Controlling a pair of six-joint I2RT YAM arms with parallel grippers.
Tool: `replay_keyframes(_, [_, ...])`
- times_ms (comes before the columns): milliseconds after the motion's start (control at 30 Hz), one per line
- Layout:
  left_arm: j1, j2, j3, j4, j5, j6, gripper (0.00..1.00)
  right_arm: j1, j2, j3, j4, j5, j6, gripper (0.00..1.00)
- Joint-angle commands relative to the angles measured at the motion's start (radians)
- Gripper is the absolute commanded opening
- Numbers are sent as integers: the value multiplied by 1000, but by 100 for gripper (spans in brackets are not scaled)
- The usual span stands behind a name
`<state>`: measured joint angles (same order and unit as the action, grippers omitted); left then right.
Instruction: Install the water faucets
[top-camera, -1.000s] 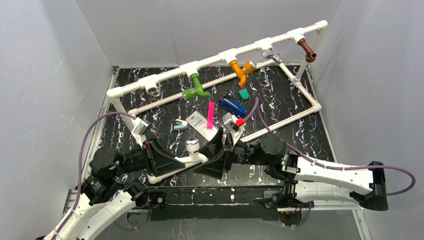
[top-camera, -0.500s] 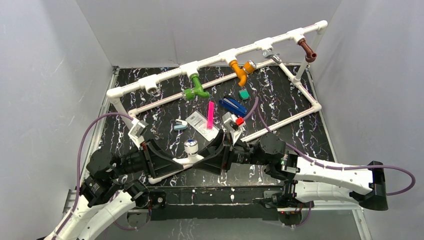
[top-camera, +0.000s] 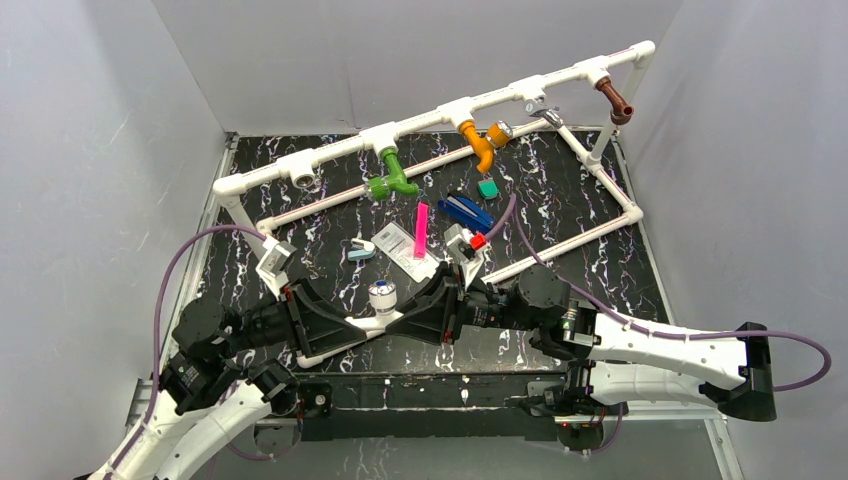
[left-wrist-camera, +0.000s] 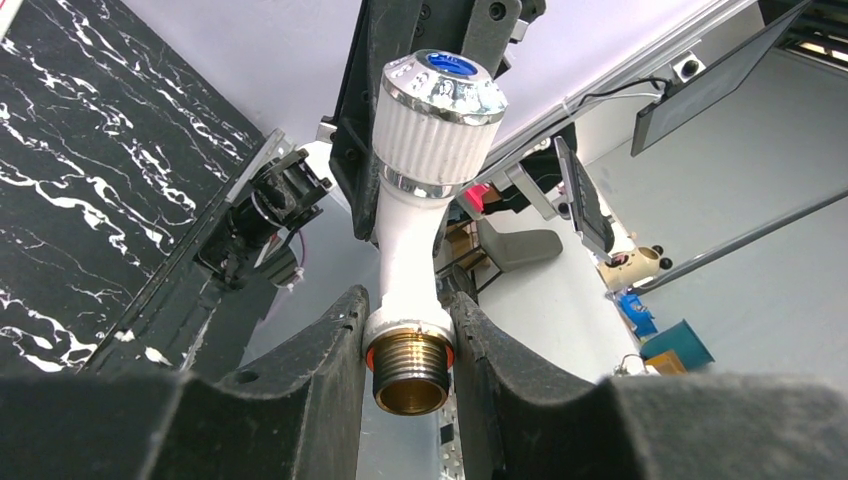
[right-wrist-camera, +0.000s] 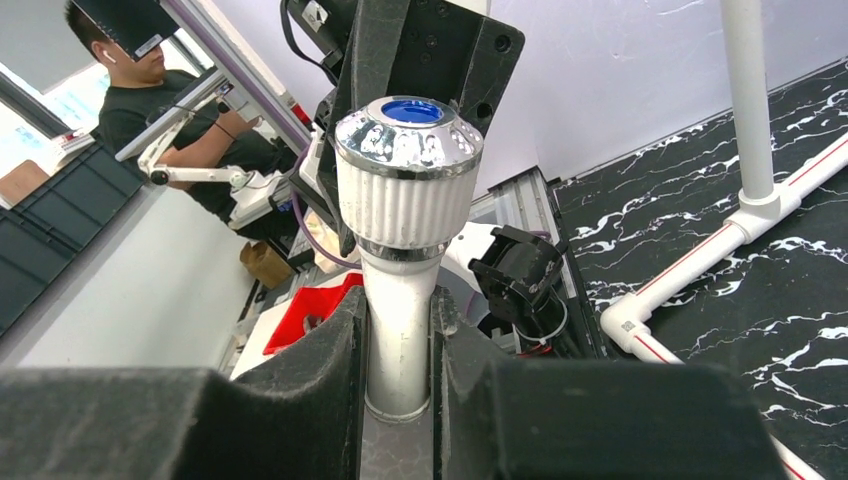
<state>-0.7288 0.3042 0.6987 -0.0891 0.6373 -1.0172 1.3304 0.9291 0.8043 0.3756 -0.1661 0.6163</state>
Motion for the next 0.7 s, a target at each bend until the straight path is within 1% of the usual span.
replay_keyframes(0, [-2, 18, 36, -42, -25, 45, 27, 6, -17, 54, -6, 31, -31, 1])
replay_keyframes(67, [-3, 28, 62, -89, -43, 79, 50, 7, -19, 57, -18, 41, -39, 1])
replay_keyframes(100, [-2, 37, 81, -139, -57, 104, 58, 6, -23, 58, -25, 46, -45, 1])
replay_keyframes(133, [-2, 45, 104, -181, -76, 131, 63, 7, -25, 59, -34, 53, -49, 1])
replay_keyframes(200, [-2, 62, 155, -263, -125, 185, 68, 6, -33, 69, -57, 68, -63, 1])
replay_keyframes(267, [-2, 87, 207, -342, -179, 240, 72, 6, -45, 78, -88, 88, -80, 1])
replay_keyframes(433, [-2, 182, 376, -538, -316, 386, 74, 7, -84, 95, -162, 153, -121, 1])
replay_keyframes(533, [-2, 246, 479, -636, -441, 469, 74, 6, -104, 104, -198, 198, -144, 1])
replay_keyframes(667, [-2, 353, 618, -736, -652, 550, 74, 7, -117, 129, -264, 258, -185, 1])
